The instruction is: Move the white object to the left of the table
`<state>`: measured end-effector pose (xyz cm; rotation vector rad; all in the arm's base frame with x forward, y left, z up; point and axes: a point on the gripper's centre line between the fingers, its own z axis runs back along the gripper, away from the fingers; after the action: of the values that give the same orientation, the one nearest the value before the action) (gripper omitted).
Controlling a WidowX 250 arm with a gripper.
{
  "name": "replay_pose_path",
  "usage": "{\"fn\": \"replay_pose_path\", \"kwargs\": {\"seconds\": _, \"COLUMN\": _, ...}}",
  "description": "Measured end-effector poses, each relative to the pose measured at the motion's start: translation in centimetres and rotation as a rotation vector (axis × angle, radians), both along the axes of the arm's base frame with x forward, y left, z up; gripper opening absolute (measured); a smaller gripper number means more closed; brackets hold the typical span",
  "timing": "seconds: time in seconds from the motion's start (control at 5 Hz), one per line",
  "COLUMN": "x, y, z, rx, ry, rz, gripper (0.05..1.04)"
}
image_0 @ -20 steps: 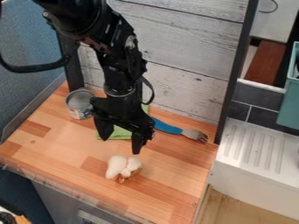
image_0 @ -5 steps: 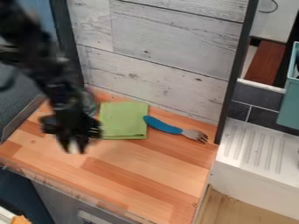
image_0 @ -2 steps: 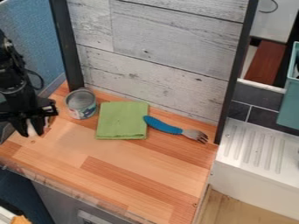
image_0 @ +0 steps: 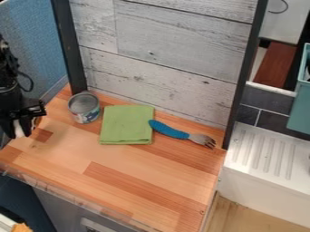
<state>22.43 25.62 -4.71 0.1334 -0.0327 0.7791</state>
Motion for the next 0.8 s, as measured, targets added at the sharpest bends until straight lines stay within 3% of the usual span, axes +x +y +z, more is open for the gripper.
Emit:
{"fn": "replay_pose_path", "kwargs": {"seconds": 0.2, "x": -0.30, "y": 0.40, "z": -1.78, "rx": -0.011, "ry": 0.026, "rz": 0.011, "gripper": 0.326}}
{"fn": "replay_pose_path", "kwargs": {"seconds": 0.4, "x": -0.23, "y": 0.25, "z": -2.38, "rx": -0.018, "ry": 0.024, "rz": 0.006, "gripper": 0.398}}
{"fn": "replay_pose_path", "kwargs": {"seconds": 0.8, "x": -0.12, "y": -0.23, "z": -2.47, "rx": -0.020, "ry": 0.030, "rz": 0.004, "gripper": 0.984}}
